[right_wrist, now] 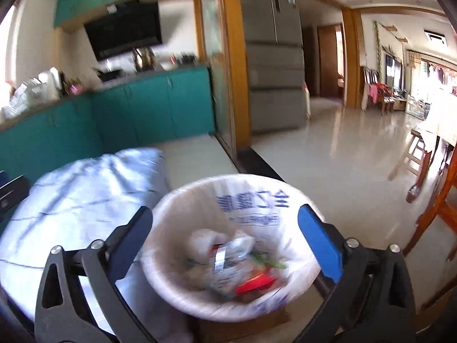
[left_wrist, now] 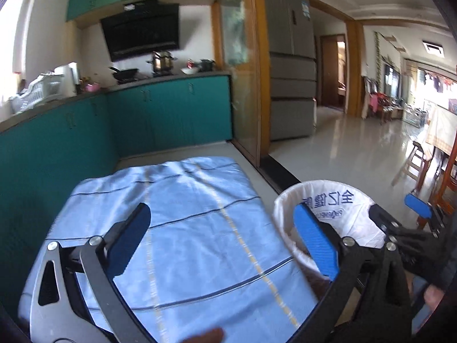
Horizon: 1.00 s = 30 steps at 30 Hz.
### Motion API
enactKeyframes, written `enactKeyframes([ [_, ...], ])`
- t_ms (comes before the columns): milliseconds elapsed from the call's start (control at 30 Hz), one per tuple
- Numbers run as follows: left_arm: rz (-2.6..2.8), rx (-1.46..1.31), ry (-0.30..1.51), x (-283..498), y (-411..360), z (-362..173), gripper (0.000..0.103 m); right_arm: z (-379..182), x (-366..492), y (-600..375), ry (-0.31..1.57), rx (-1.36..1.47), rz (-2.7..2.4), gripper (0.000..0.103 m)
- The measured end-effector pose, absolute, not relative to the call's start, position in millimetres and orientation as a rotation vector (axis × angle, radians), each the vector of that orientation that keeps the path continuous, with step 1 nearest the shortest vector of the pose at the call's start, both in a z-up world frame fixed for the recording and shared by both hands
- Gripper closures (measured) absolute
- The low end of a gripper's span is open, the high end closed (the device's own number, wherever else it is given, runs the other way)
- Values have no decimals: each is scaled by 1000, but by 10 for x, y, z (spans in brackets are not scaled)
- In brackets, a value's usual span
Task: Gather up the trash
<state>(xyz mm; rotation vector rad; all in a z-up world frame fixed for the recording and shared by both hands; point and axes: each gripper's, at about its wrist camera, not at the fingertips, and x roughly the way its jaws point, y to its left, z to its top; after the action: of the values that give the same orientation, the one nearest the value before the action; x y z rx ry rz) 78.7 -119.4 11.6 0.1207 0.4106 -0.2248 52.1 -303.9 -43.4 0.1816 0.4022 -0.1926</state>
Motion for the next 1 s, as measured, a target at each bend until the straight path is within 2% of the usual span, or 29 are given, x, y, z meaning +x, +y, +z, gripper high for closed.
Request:
enactKeyframes([
  [433, -103, 103, 300, -283, -154, 557, 3, 325, -301, -1911, 246, -65, -58, 3],
  [1000, -121, 68, 253, -403, 95, 695, 3, 457, -492, -1725, 206, -108, -143, 3],
])
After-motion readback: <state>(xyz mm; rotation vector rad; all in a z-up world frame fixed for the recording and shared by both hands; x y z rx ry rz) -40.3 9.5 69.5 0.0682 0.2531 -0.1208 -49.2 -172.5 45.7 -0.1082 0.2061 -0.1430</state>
